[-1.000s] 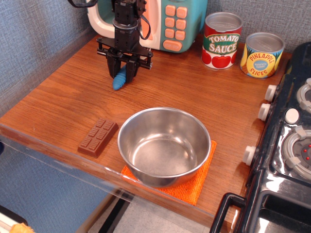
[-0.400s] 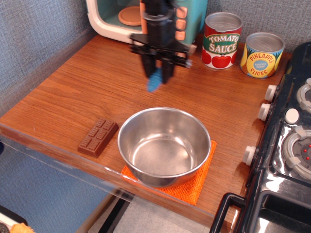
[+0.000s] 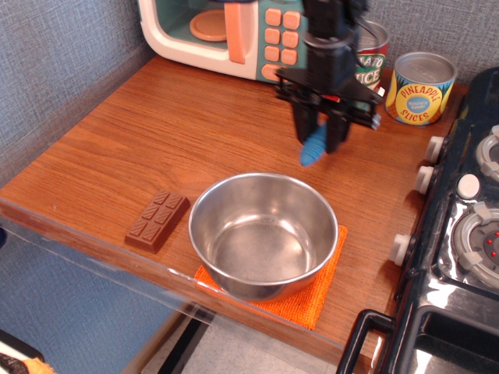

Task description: Put the blue handled utensil directly behind the silver bowl.

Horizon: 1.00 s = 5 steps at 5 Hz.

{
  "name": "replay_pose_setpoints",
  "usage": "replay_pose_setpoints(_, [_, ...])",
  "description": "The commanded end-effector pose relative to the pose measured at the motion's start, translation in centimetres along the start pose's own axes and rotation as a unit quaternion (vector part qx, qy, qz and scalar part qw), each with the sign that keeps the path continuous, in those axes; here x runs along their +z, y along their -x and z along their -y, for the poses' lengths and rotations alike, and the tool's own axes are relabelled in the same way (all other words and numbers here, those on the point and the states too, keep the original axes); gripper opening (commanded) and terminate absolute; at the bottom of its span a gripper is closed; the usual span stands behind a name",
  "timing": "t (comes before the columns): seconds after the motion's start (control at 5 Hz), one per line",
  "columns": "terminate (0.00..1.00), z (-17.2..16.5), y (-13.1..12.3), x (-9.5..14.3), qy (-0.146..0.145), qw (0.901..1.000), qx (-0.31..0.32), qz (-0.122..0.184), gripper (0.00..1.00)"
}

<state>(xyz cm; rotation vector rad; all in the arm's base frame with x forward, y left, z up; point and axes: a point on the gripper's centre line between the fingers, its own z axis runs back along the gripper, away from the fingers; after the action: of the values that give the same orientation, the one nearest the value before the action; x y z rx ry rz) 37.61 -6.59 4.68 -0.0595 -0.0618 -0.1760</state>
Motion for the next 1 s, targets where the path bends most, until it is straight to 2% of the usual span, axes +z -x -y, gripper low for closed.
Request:
replay_pose_setpoints(0.0, [0.0, 1.2, -1.4, -0.7, -0.003, 0.9989, 0.047, -0.003, 0.0])
replay_pose_setpoints(0.2, [0.0, 0.7, -1.1, -2.0, -0.012, 0.9978, 0.062, -0.021, 0.0])
replay_pose_setpoints(0.4, [0.0, 0.0, -0.6, -2.5, -0.02, 0.9976, 0.058, -0.034, 1.0])
replay_pose_setpoints(0.6, [0.0, 0.2, -0.4, -0.5, -0.011, 0.9988, 0.046, -0.009, 1.0])
replay_pose_setpoints(0.8, [0.0, 0.4, 0.0, 3.4, 0.001, 0.9988, 0.03, 0.039, 1.0])
